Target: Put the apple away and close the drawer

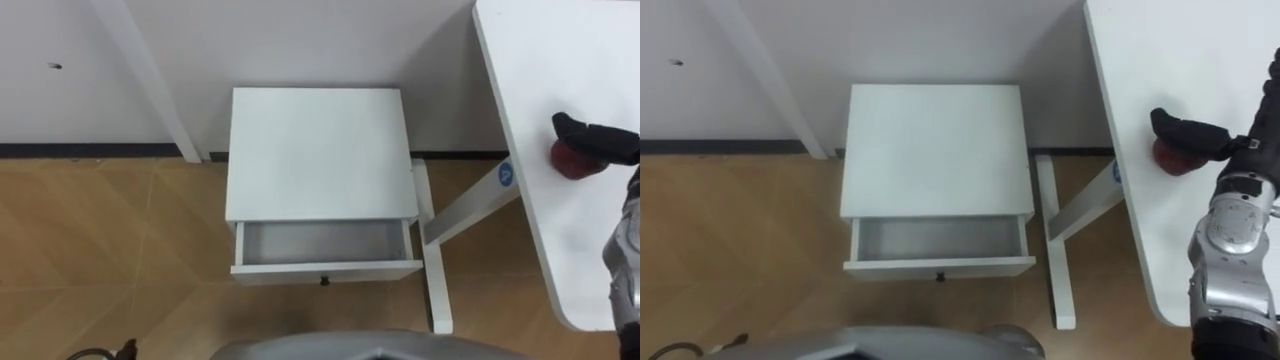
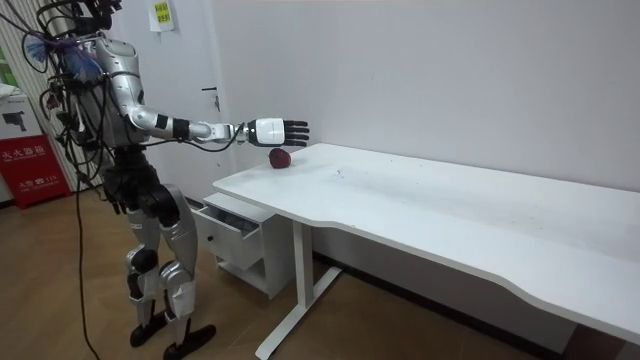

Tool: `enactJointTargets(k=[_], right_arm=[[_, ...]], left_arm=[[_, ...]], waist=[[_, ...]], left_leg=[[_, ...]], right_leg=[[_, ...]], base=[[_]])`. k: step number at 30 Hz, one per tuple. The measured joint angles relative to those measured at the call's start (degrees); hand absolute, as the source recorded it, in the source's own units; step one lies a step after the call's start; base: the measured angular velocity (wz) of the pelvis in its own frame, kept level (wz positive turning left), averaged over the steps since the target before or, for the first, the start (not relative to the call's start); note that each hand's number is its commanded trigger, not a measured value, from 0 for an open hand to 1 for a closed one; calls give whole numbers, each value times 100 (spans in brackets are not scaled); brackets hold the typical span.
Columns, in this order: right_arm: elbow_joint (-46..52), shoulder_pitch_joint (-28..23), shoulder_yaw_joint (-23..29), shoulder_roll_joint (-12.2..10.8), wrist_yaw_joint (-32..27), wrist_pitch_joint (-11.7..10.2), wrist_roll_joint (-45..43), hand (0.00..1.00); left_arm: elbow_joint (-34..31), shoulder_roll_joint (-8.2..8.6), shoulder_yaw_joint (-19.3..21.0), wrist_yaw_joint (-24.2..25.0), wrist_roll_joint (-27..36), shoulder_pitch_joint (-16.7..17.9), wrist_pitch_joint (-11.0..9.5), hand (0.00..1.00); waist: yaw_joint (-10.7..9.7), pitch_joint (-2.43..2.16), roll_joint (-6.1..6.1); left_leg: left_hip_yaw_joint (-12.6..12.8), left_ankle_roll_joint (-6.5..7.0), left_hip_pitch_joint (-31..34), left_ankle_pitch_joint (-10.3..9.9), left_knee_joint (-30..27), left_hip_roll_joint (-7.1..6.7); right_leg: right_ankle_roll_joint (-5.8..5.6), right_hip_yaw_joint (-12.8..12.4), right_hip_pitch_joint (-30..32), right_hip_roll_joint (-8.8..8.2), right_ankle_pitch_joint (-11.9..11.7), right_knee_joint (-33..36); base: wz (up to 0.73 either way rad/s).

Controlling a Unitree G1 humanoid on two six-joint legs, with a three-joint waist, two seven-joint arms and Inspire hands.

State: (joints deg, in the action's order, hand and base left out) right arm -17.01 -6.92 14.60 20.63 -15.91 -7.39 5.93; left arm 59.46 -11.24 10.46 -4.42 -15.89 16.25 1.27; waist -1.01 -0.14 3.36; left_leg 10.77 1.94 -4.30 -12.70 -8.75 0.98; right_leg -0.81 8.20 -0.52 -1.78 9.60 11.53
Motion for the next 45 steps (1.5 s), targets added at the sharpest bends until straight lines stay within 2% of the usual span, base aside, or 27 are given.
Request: enactJointTargets(k=[17,23,35,36,37,38,45], right_arm=[[-517,3,1,-71,178,7,-211,0],[-1080,12,-100,-75,195,63,-209,0],[-1229,16,-267,-77,321,60,-387,0],[-1254,16,-267,-77,349,31,-422,3],[-1307,17,-267,-77,361,-29,-432,69],[-1317,17,-267,-77,363,-41,-434,100],[-1372,45,-214,-56,262,-114,-751,100]], left_arm=[[244,0,-22,-30,2,22,12,0],[243,-7,-110,-50,4,28,15,0],[243,-17,-282,-27,3,7,-7,0],[245,-17,-283,-28,2,7,-11,0],[246,-17,-282,-28,3,7,-22,0],[248,-17,-282,-28,3,8,-30,0],[252,-26,-282,-30,2,8,-45,0]], waist=[[-16,12,33],[-2,31,59],[-6,35,57],[-6,38,52],[-5,36,56],[-5,37,55],[-8,33,82]], left_leg=[[-60,-1,-53,0,-37,8],[-94,-2,-50,0,-45,7],[-147,-2,-43,0,-86,8],[-148,-3,-43,-1,-86,9],[-149,-5,-43,-2,-85,10],[-148,-7,-42,-3,-85,10],[-147,-21,-38,-12,-77,17]], right_leg=[[7,-2,-134,13,-41,-90],[7,28,-148,10,-41,-92],[16,55,-176,9,-48,-87],[17,54,-176,11,-49,-86],[18,55,-174,12,-49,-84],[18,54,-174,13,-49,-84],[19,60,-155,30,-50,-89]], base=[[1],[2],[0],[0],[0],[0],[-1]])
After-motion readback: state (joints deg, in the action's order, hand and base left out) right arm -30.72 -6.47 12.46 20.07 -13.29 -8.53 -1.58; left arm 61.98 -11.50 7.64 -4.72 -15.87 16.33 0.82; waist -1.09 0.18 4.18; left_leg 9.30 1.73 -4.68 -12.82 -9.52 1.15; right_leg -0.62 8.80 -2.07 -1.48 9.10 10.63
